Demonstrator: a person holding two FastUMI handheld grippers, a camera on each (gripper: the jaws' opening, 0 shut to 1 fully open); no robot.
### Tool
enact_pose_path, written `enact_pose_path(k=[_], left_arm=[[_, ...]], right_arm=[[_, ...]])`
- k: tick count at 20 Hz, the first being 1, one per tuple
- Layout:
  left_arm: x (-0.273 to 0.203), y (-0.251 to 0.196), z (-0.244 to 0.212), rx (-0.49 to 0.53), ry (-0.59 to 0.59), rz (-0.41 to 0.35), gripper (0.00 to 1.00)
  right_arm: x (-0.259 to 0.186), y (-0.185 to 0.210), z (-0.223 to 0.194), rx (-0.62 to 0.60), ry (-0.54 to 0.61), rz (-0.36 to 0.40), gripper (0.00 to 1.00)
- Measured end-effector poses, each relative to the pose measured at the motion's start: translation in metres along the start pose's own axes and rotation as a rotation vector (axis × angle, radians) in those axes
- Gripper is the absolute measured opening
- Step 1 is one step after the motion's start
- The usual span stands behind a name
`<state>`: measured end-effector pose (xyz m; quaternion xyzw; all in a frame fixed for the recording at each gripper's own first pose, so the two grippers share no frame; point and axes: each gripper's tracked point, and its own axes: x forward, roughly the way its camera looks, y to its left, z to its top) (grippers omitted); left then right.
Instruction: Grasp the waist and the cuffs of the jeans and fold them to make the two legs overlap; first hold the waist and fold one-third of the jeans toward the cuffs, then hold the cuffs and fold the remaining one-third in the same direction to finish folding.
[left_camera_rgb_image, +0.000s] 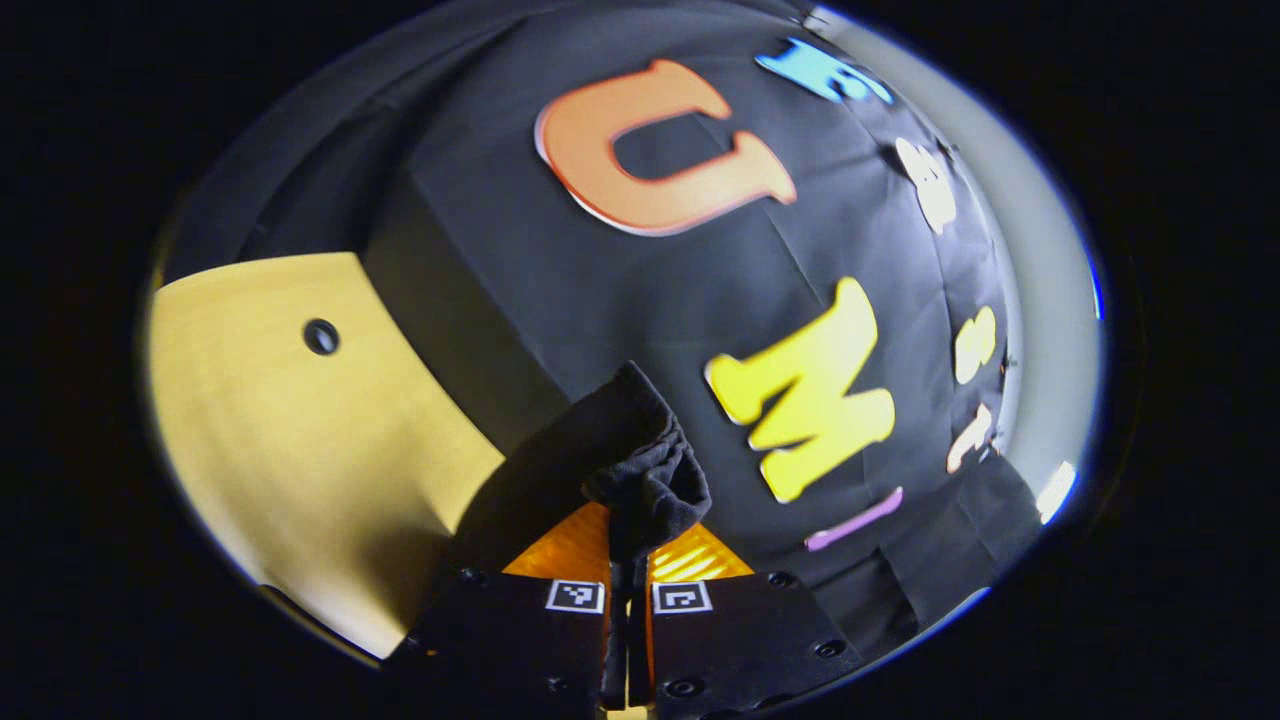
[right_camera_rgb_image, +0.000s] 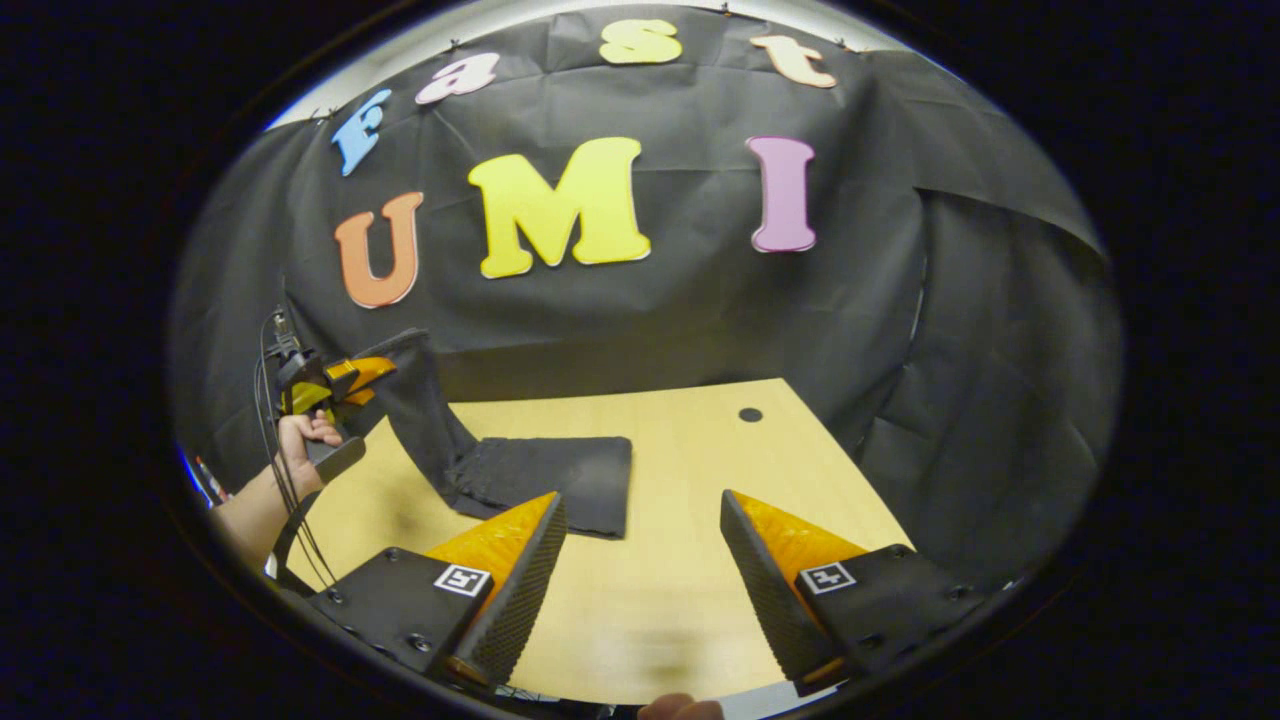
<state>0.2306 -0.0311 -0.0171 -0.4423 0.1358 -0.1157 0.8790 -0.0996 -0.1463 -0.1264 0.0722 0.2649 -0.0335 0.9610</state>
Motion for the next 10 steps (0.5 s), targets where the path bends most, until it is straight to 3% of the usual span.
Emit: enact_pose_path(k=[3, 6, 10], left_arm=[[0.023, -0.022, -0.078, 0.151, 0.131, -0.001, 0.04], [0.039, -0.008, -0.161, 0.281, 0.254, 0.04, 0.04], [0.062, 0.008, -0.227, 0.323, 0.362, 0.146, 0.04]], right_arm=[[-0.018, -0.041, -0.008, 0.066, -0.002, -0.076, 0.96], [-0.025, -0.076, -0.02, 0.113, 0.011, -0.148, 0.93], [-0.031, -0.108, -0.036, 0.128, 0.05, -0.202, 0.96]])
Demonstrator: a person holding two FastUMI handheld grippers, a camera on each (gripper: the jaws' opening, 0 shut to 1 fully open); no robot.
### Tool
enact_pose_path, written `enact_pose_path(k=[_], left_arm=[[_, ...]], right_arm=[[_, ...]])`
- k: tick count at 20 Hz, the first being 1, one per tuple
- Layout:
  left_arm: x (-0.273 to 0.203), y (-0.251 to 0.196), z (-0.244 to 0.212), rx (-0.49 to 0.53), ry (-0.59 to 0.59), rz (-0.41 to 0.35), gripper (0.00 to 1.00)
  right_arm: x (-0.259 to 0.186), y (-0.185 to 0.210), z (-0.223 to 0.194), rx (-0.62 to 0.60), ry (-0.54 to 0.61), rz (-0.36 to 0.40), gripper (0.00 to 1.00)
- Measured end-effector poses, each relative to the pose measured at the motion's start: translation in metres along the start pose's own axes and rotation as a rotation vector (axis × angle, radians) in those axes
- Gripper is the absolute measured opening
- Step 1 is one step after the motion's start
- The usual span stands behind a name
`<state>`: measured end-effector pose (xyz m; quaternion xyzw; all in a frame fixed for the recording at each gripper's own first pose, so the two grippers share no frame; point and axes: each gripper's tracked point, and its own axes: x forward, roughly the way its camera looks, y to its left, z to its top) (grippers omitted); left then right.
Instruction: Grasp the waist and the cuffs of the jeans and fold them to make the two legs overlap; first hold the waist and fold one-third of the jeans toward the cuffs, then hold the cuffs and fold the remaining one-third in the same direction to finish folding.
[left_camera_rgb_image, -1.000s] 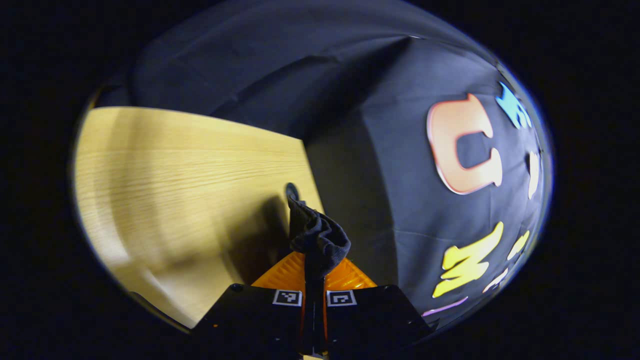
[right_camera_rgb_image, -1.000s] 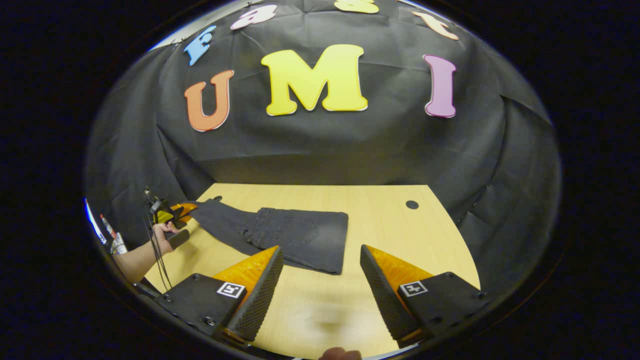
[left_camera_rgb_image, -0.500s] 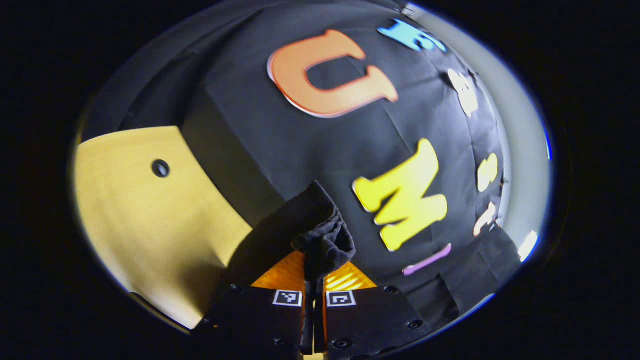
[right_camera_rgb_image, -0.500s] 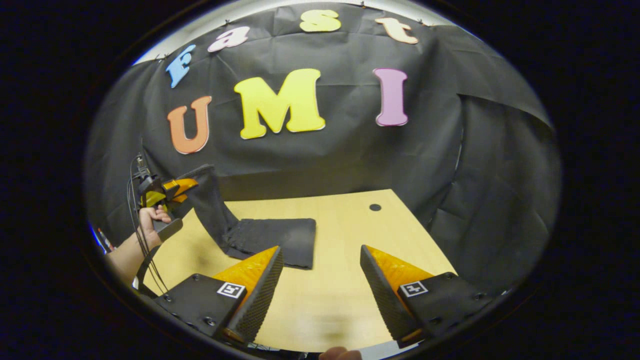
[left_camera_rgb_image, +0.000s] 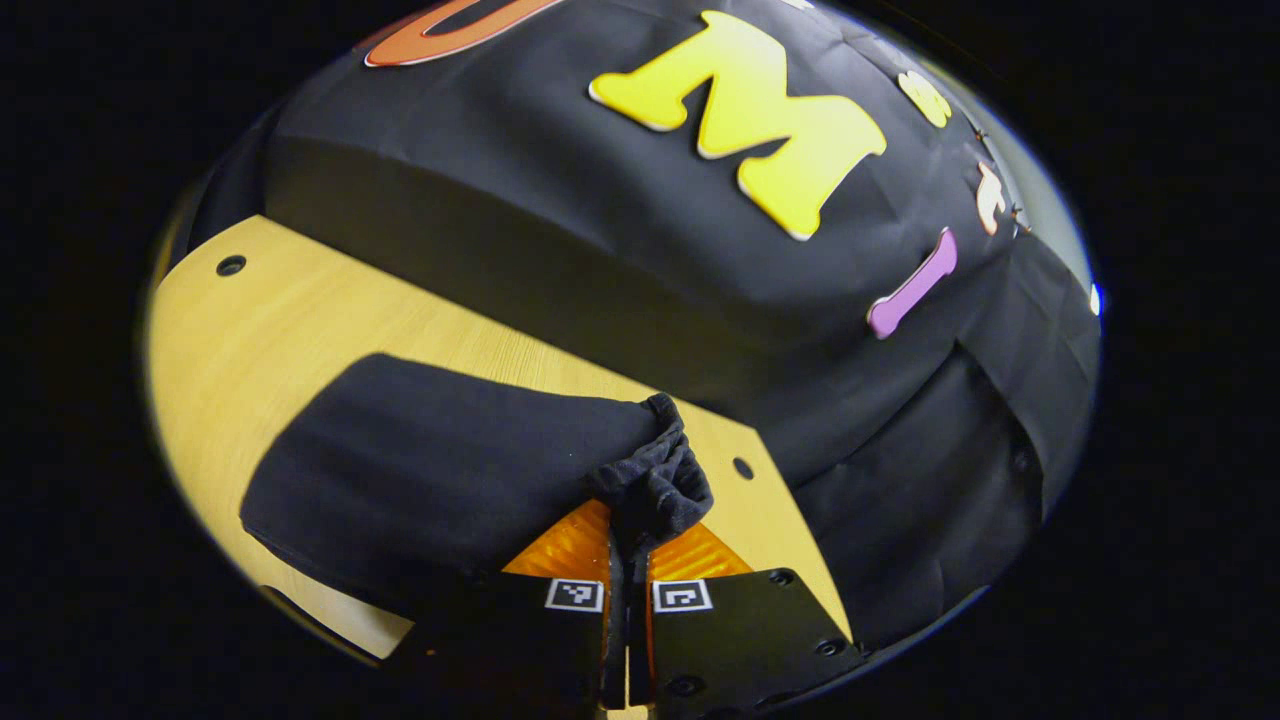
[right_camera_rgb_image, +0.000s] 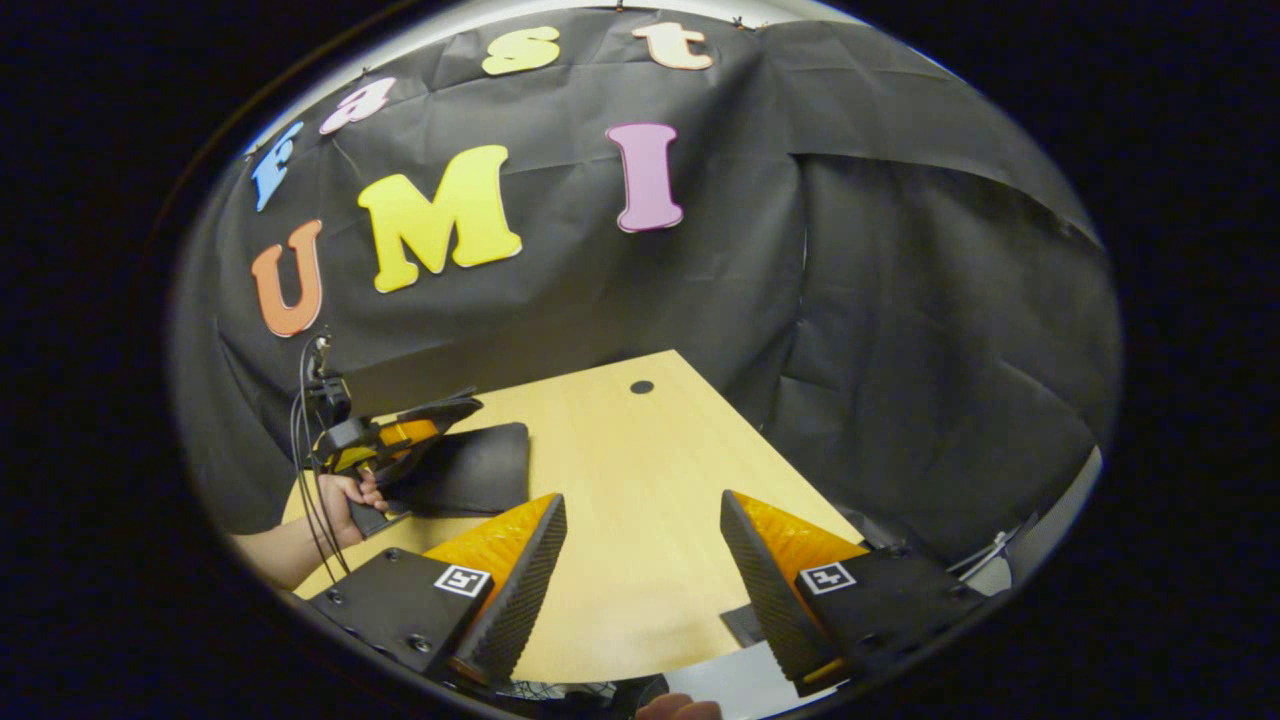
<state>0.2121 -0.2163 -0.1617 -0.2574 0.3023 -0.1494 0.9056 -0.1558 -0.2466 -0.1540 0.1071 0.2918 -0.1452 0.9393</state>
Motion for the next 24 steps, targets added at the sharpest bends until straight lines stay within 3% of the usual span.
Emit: enact_pose_path(k=[5, 9, 14, 24], left_arm=[[0.013, -0.004, -0.002, -0.002, 0.059, 0.091, 0.08], [0.021, -0.005, -0.008, 0.001, 0.095, 0.134, 0.21], [0.006, -0.028, -0.019, 0.017, 0.121, 0.104, 0.93], [-0.022, -0.02, -0.012, -0.026, 0.079, 0.084, 0.94]], right_arm=[[0.014, -0.003, 0.002, -0.016, 0.024, 0.002, 0.93], [0.028, 0.012, 0.01, -0.037, 0.024, 0.043, 0.96], [0.033, 0.035, 0.019, -0.051, 0.005, 0.1, 0.93], [0.024, 0.073, 0.03, -0.132, -0.037, 0.189, 0.96]])
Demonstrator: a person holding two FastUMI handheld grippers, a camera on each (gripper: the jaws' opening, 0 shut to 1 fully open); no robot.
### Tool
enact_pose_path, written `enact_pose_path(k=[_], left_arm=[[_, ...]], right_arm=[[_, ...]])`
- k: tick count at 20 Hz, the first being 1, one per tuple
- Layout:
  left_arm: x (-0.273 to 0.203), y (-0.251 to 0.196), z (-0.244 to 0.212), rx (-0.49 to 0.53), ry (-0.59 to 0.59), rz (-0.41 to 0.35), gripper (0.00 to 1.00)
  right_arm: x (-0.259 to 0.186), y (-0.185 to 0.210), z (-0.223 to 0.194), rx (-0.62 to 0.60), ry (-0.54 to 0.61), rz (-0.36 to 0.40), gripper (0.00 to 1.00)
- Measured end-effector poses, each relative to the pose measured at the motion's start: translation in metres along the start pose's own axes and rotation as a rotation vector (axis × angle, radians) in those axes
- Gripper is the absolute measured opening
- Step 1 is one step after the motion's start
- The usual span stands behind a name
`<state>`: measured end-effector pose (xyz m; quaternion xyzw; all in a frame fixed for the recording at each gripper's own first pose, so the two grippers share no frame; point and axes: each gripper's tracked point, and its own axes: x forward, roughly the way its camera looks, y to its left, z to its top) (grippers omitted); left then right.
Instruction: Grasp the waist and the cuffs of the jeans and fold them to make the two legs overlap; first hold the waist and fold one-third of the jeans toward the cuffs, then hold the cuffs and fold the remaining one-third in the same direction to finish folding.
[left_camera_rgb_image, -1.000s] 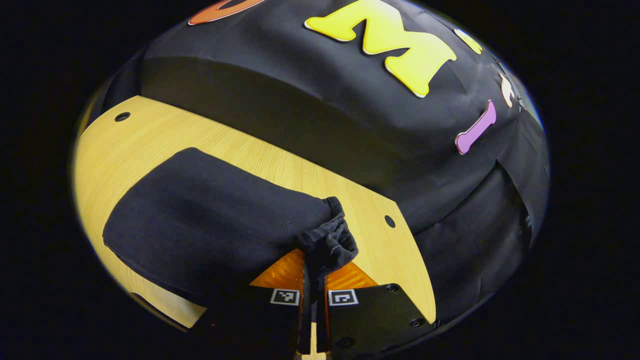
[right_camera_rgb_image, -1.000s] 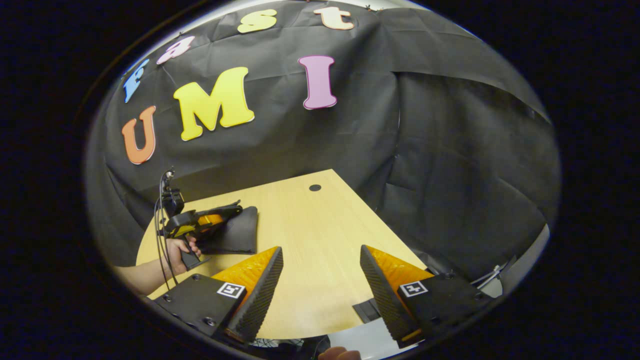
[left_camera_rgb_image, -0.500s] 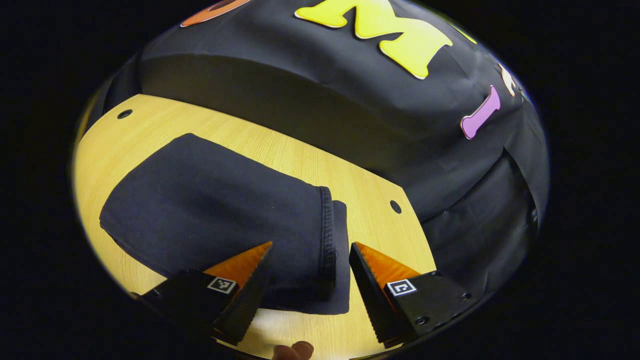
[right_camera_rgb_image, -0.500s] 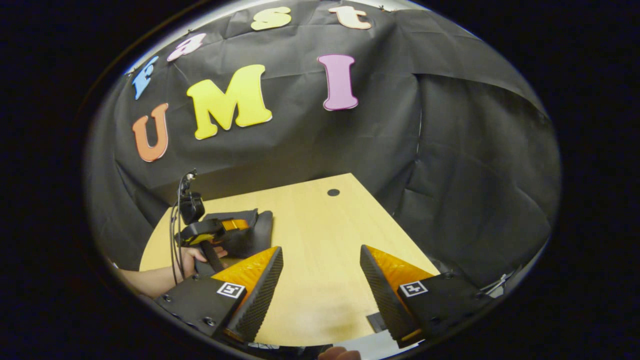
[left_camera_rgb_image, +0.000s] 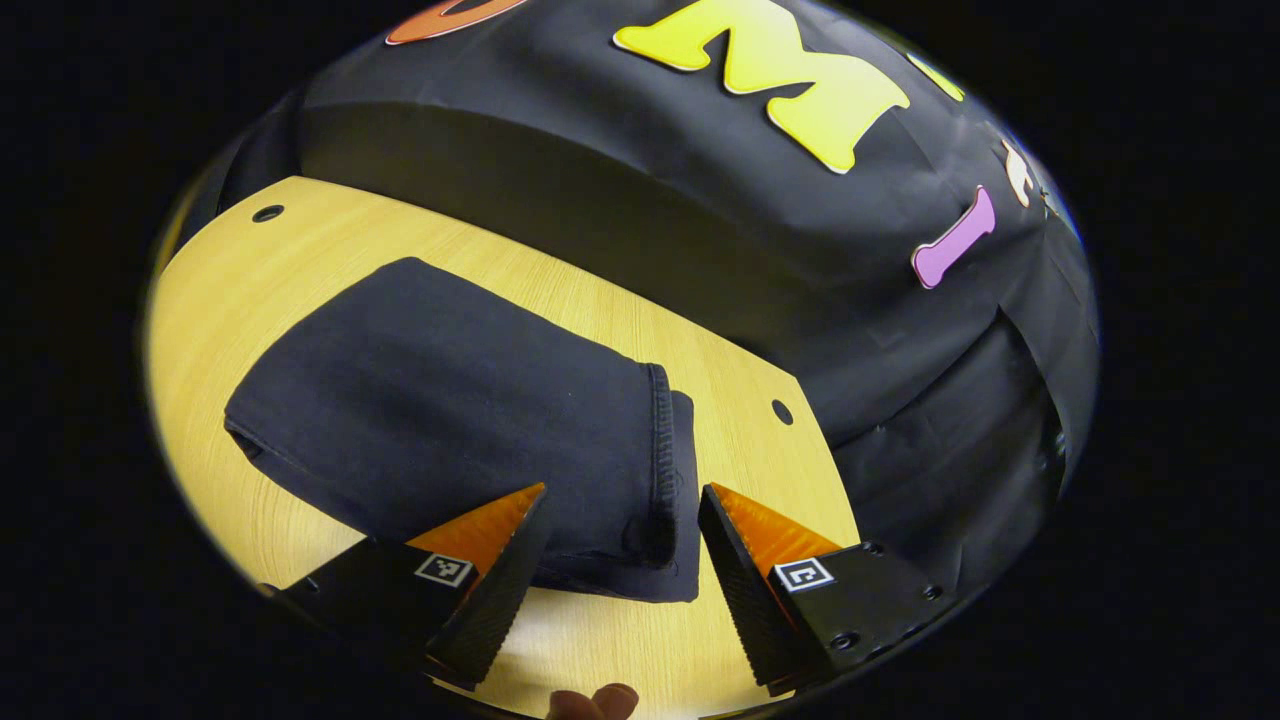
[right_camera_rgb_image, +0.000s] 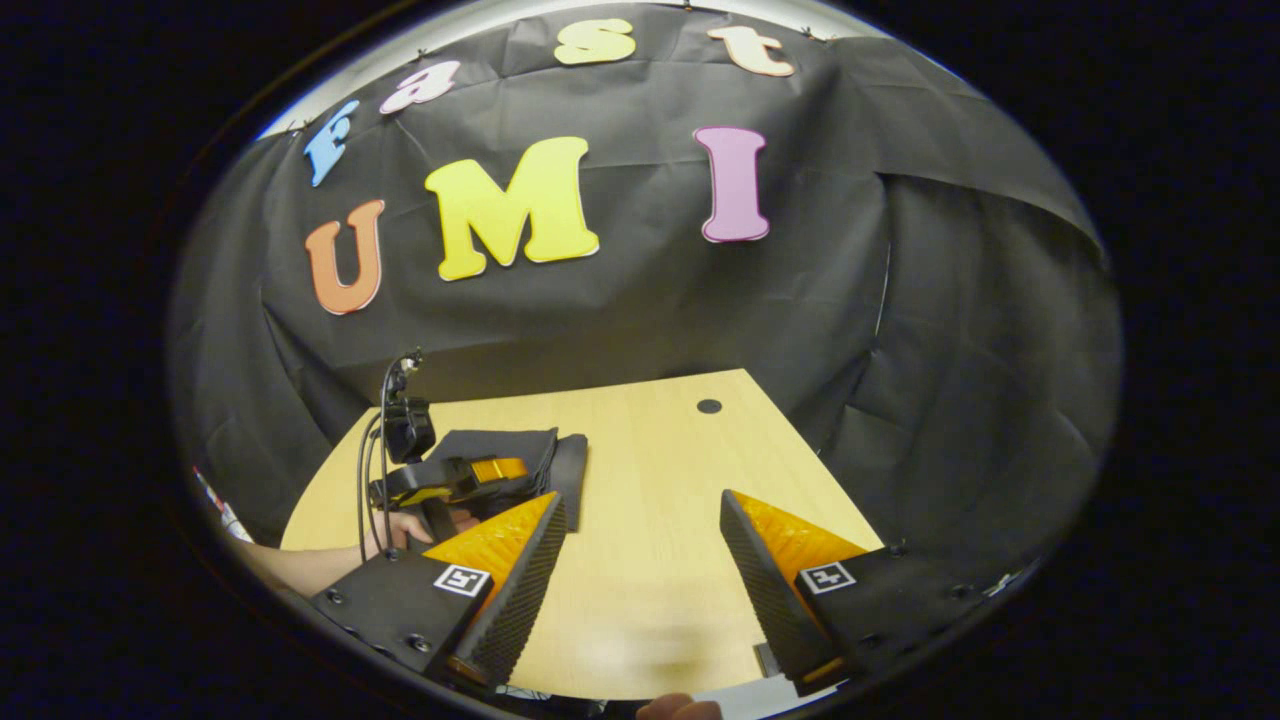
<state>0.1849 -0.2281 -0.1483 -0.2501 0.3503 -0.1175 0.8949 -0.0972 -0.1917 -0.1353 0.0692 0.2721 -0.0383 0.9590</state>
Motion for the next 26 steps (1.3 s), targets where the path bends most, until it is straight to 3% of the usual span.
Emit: enact_pose_path(k=[6, 13, 18, 22, 23, 26], left_arm=[[-0.033, -0.015, 0.027, 0.077, -0.075, -0.012, 0.94], [-0.127, -0.028, 0.11, 0.225, -0.296, -0.003, 0.93], [-0.197, -0.019, 0.159, 0.284, -0.447, 0.059, 0.93], [-0.247, -0.009, 0.184, 0.385, -0.559, 0.133, 0.93], [-0.259, -0.009, 0.186, 0.401, -0.578, 0.146, 0.93], [-0.285, -0.011, 0.185, 0.419, -0.61, 0.169, 0.93]], right_arm=[[-0.003, 0.018, 0.016, -0.03, -0.046, 0.032, 0.96], [0.005, 0.064, 0.04, -0.035, -0.108, 0.114, 0.96], [0.011, 0.099, 0.057, -0.051, -0.167, 0.162, 0.93], [0.016, 0.124, 0.065, -0.059, -0.205, 0.179, 0.99], [0.016, 0.127, 0.067, -0.062, -0.219, 0.176, 0.93], [0.016, 0.134, 0.072, -0.078, -0.262, 0.144, 0.93]])
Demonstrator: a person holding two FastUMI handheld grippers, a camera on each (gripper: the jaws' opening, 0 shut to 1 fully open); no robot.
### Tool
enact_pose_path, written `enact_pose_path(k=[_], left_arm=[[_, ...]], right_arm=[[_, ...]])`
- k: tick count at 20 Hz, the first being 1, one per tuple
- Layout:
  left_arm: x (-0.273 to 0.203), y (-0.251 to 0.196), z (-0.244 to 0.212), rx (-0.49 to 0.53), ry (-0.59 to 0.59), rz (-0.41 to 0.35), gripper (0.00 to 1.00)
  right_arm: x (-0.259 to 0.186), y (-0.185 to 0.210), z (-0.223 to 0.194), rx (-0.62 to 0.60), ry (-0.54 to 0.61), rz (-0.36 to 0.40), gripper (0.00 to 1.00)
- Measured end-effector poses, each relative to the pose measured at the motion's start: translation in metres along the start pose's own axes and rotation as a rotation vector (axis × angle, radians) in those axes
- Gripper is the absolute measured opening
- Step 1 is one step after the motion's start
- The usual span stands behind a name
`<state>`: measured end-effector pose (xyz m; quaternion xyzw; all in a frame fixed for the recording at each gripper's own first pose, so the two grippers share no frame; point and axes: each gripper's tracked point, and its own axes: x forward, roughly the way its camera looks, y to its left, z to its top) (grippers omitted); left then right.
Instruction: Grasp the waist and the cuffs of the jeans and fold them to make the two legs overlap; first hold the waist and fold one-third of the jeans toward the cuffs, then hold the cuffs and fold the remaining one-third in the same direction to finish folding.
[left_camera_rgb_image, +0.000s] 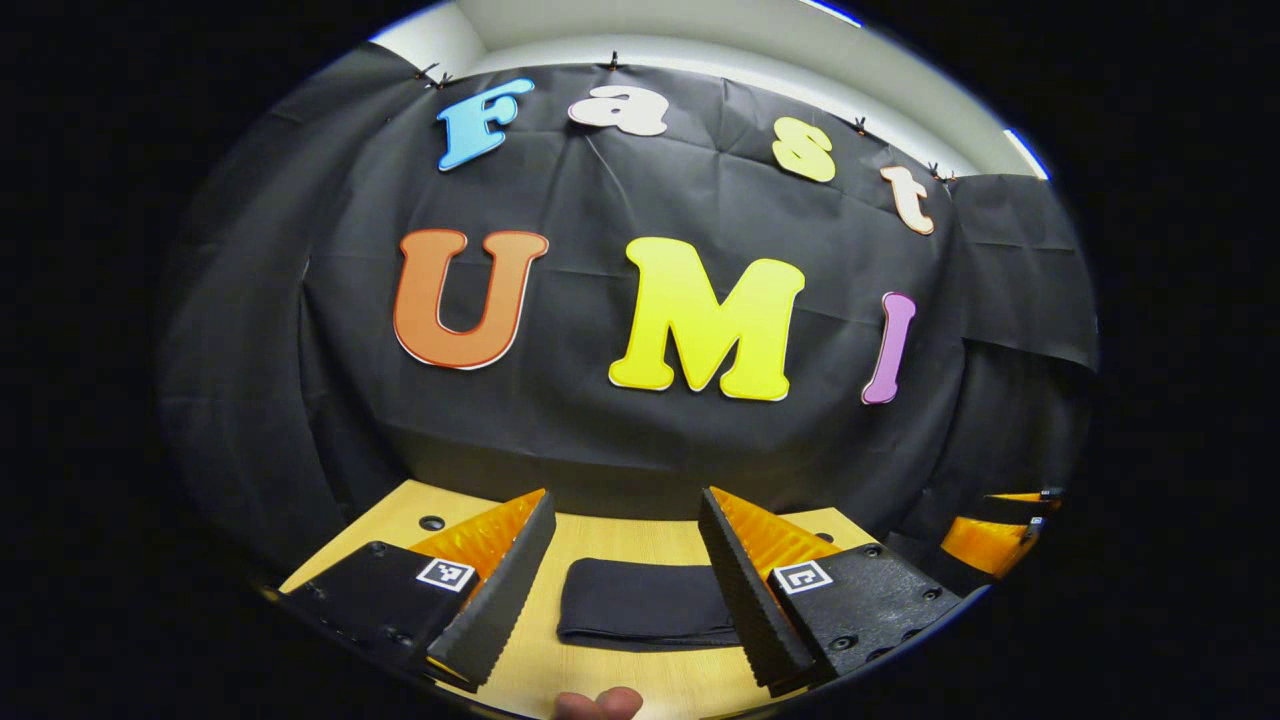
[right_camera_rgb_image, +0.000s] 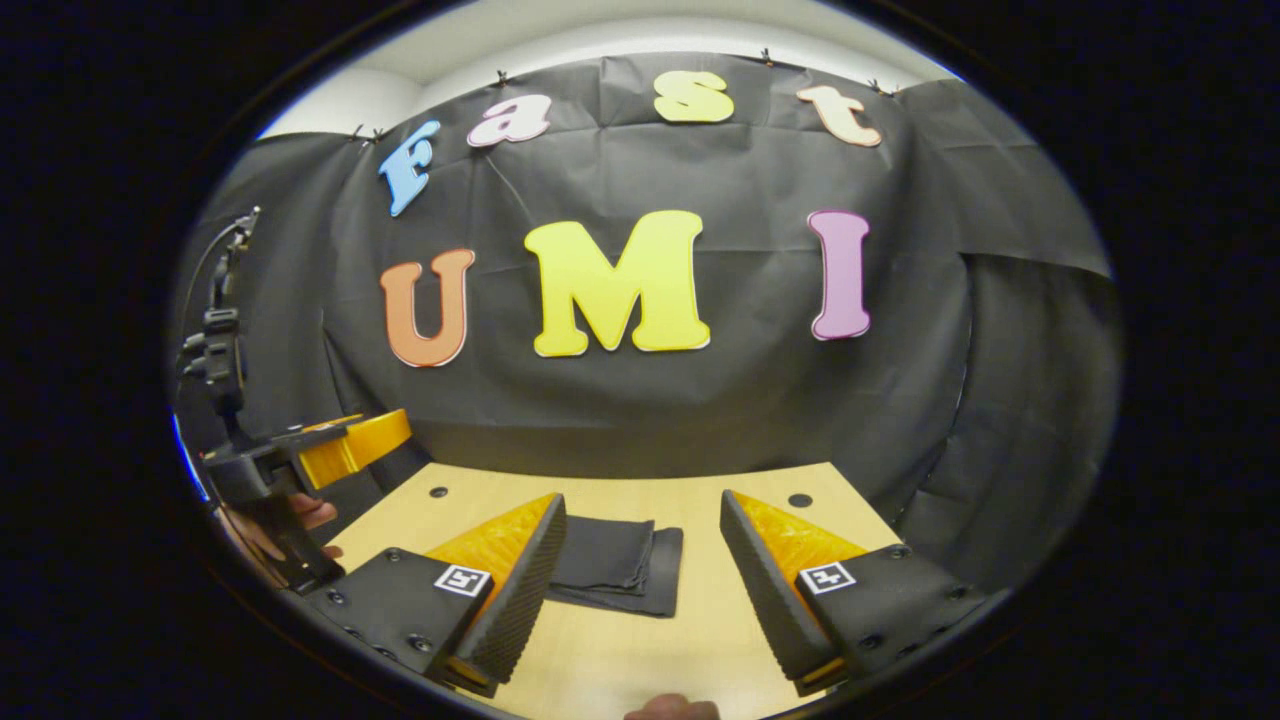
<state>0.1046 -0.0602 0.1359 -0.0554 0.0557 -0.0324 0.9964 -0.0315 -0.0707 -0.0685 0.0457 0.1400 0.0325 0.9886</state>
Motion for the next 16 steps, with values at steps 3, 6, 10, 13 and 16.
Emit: enact_pose_path(k=[3, 6, 10, 13, 16], left_arm=[[-0.018, 0.014, -0.001, -0.009, -0.022, 0.054, 0.93], [-0.033, 0.018, -0.002, -0.009, -0.034, 0.065, 0.93], [-0.045, 0.017, 0.0, -0.004, -0.055, 0.051, 0.93], [-0.053, 0.016, -0.001, -0.016, -0.056, 0.059, 0.93], [-0.057, 0.014, -0.001, -0.003, -0.07, 0.053, 0.93]], right_arm=[[0.0, 0.004, 0.003, -0.027, -0.029, -0.042, 0.93], [-0.001, 0.009, 0.006, -0.026, -0.064, -0.067, 0.94], [-0.006, 0.017, 0.013, -0.018, -0.108, -0.089, 0.93], [-0.01, 0.024, 0.019, -0.048, -0.156, -0.096, 0.93], [-0.011, 0.039, 0.019, -0.058, -0.169, -0.059, 0.93]])
